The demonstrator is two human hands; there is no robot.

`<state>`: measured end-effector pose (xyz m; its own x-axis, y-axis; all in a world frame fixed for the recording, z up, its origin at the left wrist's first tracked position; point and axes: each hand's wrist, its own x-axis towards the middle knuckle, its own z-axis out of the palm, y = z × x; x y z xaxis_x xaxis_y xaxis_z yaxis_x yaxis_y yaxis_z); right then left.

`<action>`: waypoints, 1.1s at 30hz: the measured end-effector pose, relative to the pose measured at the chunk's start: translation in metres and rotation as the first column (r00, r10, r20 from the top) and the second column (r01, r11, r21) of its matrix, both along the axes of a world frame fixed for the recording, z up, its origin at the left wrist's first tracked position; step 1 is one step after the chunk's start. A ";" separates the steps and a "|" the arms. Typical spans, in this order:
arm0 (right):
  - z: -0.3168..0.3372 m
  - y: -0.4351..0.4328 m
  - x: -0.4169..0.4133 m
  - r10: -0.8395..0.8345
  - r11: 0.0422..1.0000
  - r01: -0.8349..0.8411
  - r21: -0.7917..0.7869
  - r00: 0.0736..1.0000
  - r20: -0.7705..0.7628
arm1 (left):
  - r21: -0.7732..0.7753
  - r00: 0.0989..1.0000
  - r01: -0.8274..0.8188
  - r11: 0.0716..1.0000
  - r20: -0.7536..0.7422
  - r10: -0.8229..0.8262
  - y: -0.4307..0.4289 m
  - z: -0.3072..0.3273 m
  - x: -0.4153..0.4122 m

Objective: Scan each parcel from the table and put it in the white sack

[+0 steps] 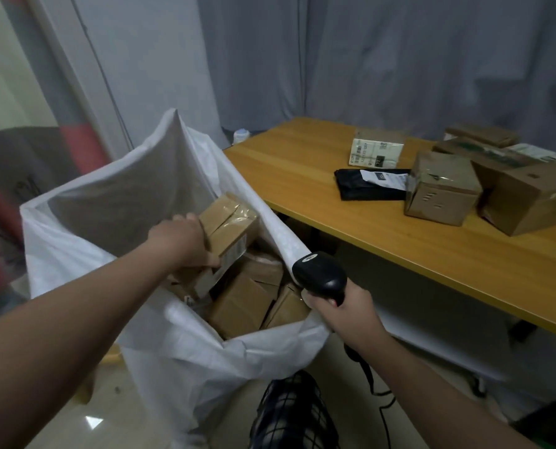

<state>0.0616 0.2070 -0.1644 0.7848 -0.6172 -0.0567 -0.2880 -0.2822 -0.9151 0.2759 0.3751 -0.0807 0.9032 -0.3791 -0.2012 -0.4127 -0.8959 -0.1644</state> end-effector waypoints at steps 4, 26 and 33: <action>-0.003 0.004 0.002 -0.053 0.998 0.054 -0.028 0.997 0.056 | 0.328 0.913 0.164 0.930 -0.407 -0.017 0.002 -0.022 0.022; 0.123 -0.051 0.067 -0.307 0.857 0.144 0.496 0.914 0.266 | -0.551 0.729 0.600 0.580 0.078 -0.680 -0.058 0.055 -0.082; 0.093 -0.068 0.041 -0.317 0.870 0.219 0.441 0.935 0.161 | -0.571 0.711 0.580 0.581 0.007 -0.703 -0.070 0.035 -0.093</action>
<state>0.1023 0.1389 -0.0710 0.6140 -0.7646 -0.1959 -0.0746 0.1909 -0.9788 0.1831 0.3049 -0.0457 0.3421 -0.9379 0.0578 -0.8785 -0.2974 0.3738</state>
